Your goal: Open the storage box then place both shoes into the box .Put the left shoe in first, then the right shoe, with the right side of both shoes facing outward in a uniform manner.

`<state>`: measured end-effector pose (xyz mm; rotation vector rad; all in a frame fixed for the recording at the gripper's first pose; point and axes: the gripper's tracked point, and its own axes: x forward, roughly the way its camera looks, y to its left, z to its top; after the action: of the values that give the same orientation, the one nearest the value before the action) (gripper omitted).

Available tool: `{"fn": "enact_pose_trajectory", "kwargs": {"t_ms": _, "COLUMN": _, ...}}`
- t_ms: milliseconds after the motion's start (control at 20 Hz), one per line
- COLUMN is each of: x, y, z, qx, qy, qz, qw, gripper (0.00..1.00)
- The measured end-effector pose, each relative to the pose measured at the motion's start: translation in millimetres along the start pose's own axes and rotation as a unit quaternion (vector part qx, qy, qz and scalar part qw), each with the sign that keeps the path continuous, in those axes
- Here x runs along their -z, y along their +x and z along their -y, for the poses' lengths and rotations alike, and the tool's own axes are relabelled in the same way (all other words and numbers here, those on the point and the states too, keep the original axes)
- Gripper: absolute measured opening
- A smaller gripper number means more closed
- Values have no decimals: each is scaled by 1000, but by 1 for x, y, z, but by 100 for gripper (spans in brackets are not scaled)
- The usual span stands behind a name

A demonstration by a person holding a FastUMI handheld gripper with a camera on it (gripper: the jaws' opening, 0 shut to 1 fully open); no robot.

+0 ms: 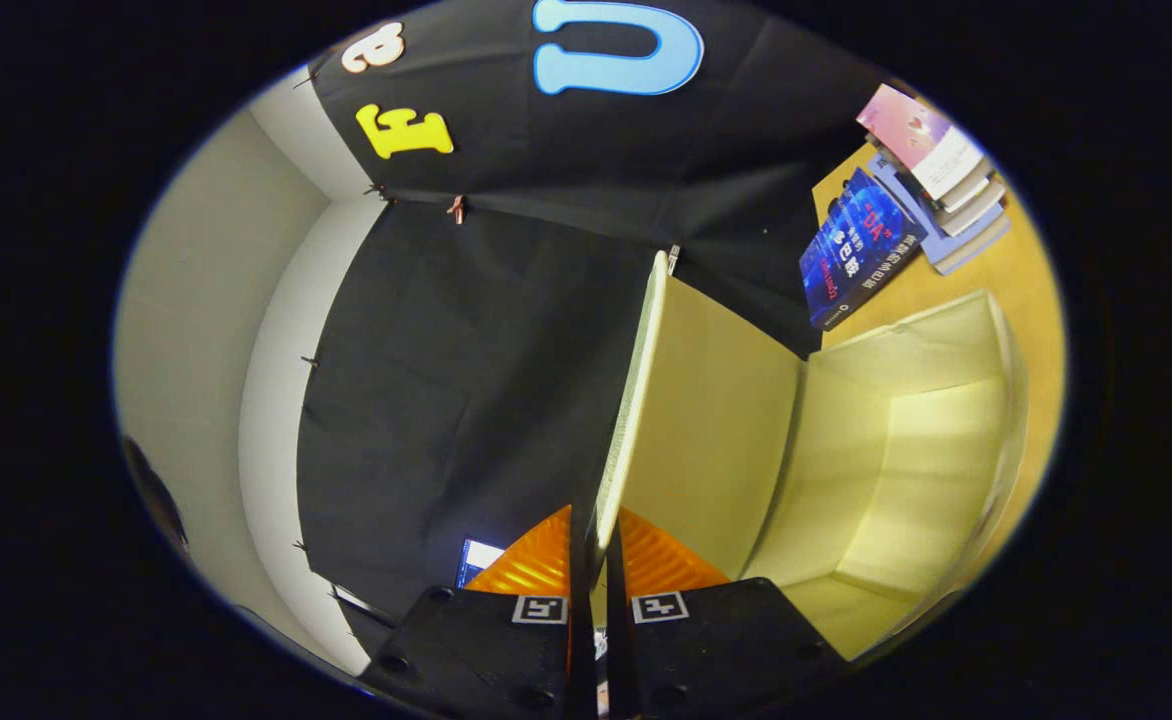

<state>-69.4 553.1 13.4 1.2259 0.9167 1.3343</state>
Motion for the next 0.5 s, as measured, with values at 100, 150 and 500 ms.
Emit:
{"fn": "enact_pose_trajectory", "kwargs": {"t_ms": 100, "x": 6, "y": 21, "z": -5, "qx": 2, "qy": -9, "qz": -8, "qw": 1000, "gripper": 11}}
{"fn": "enact_pose_trajectory", "kwargs": {"t_ms": 150, "x": 9, "y": 30, "z": -6, "qx": 3, "qy": -12, "qz": -13, "qw": 1000, "gripper": 11}}
{"fn": "enact_pose_trajectory", "kwargs": {"t_ms": 500, "x": 28, "y": 66, "z": 11, "qx": 33, "qy": -25, "qz": -29, "qw": 999, "gripper": 81}}
